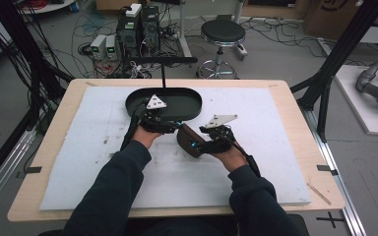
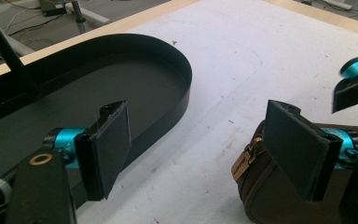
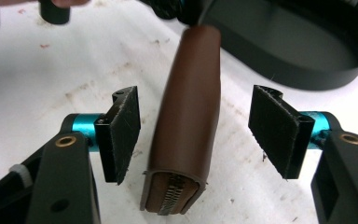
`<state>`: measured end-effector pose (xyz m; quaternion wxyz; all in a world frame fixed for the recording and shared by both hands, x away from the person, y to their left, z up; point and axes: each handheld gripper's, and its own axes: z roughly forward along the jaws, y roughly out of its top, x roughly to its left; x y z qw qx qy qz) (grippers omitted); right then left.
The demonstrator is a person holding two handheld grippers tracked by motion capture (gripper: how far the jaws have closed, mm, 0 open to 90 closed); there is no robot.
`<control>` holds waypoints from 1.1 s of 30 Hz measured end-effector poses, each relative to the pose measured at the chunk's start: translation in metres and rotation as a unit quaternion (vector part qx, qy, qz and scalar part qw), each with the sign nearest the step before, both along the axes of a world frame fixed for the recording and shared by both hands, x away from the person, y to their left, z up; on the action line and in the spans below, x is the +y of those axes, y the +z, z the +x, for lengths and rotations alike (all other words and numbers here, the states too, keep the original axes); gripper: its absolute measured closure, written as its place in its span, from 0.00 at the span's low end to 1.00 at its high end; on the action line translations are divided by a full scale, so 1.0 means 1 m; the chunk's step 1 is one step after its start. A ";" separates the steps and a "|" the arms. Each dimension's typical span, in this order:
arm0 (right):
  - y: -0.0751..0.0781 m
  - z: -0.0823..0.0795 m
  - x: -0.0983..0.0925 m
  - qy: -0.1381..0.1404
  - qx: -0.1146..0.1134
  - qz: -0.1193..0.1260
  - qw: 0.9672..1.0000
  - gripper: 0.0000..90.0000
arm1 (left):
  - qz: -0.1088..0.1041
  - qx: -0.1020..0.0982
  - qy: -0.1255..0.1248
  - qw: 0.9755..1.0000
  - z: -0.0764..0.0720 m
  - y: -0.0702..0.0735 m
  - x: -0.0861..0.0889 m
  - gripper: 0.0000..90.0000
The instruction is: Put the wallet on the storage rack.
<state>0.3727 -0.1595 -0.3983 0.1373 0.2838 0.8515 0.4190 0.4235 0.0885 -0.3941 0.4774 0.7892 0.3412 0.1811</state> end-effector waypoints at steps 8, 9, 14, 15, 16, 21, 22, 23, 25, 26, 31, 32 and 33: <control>-0.010 0.002 0.008 0.018 0.021 -0.014 1.000 0.59 | -0.013 -0.009 0.004 1.000 -0.006 0.004 0.008 0.31; -0.010 0.002 0.009 0.022 0.022 -0.014 0.999 0.63 | -0.021 -0.011 0.006 1.000 -0.008 0.005 0.011 0.31; -0.010 0.005 0.006 0.013 0.035 -0.006 0.999 0.71 | -0.037 -0.021 0.016 0.999 -0.018 0.010 0.029 0.31; -0.009 0.006 0.005 0.013 0.039 -0.003 0.999 0.71 | -0.043 -0.032 0.022 0.998 -0.024 0.010 0.041 0.31; -0.009 0.007 0.004 0.010 0.039 -0.001 0.999 0.72 | -0.043 -0.032 0.022 0.998 -0.024 0.010 0.041 0.31; -0.005 0.013 -0.005 -0.019 0.033 0.019 0.999 0.72 | -0.056 -0.059 0.053 0.995 -0.047 0.004 0.082 0.29; -0.004 0.016 -0.007 -0.024 0.033 0.022 0.999 0.72 | -0.057 -0.062 0.058 0.995 -0.050 0.003 0.089 0.29; -0.003 0.018 -0.008 -0.031 0.033 0.025 0.999 0.72 | -0.058 -0.065 0.063 0.994 -0.054 0.001 0.094 0.29; 0.001 0.025 -0.008 -0.036 0.034 0.026 0.998 0.72 | -0.054 -0.062 0.068 0.994 -0.057 0.000 0.099 0.27; 0.004 0.028 -0.007 -0.036 0.028 0.031 0.998 0.72 | -0.053 -0.066 0.072 0.994 -0.060 -0.002 0.104 0.26; 0.018 0.041 0.001 -0.035 0.025 0.041 0.998 0.72 | -0.049 -0.071 0.089 0.992 -0.074 -0.007 0.125 0.25; 0.025 0.052 0.007 -0.036 0.021 0.046 0.998 0.72 | -0.051 -0.072 0.091 0.992 -0.076 -0.007 0.129 0.25; 0.027 0.057 0.009 -0.037 0.022 0.051 0.998 0.72 | -0.057 -0.073 0.098 0.991 -0.079 -0.008 0.135 0.25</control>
